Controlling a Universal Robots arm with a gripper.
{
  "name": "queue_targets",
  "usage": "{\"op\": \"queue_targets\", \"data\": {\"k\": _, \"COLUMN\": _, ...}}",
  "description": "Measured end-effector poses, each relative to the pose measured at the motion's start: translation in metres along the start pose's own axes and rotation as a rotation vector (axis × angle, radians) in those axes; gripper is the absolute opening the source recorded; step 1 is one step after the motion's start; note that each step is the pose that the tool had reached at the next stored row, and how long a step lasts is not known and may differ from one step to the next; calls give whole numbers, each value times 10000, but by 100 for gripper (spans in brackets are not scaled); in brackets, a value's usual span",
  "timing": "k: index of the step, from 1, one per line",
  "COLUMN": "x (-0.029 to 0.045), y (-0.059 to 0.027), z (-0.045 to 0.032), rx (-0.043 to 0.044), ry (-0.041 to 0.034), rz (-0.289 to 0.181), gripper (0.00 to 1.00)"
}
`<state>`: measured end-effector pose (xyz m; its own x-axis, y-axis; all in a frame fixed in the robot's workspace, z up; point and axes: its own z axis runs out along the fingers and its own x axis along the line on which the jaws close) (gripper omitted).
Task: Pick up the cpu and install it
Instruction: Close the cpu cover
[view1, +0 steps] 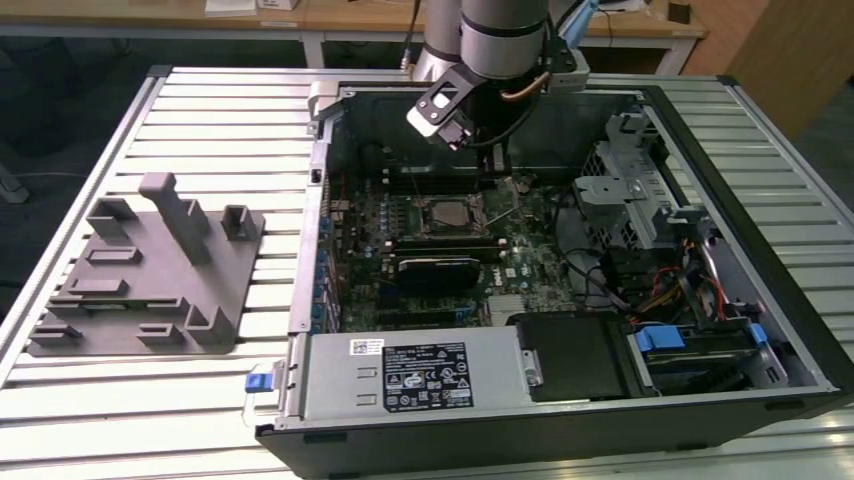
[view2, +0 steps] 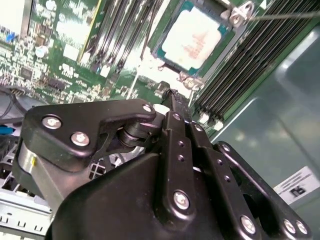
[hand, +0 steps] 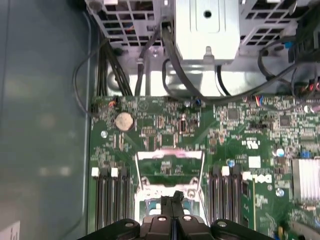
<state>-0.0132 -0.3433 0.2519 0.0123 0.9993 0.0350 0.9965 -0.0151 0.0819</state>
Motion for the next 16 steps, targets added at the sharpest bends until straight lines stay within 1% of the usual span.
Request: {"op": "queue_targets", "data": {"k": 16, "x": 4, "y": 320, "z": 27, "rx": 1, "ry": 0, "rz": 0, "gripper": 11}}
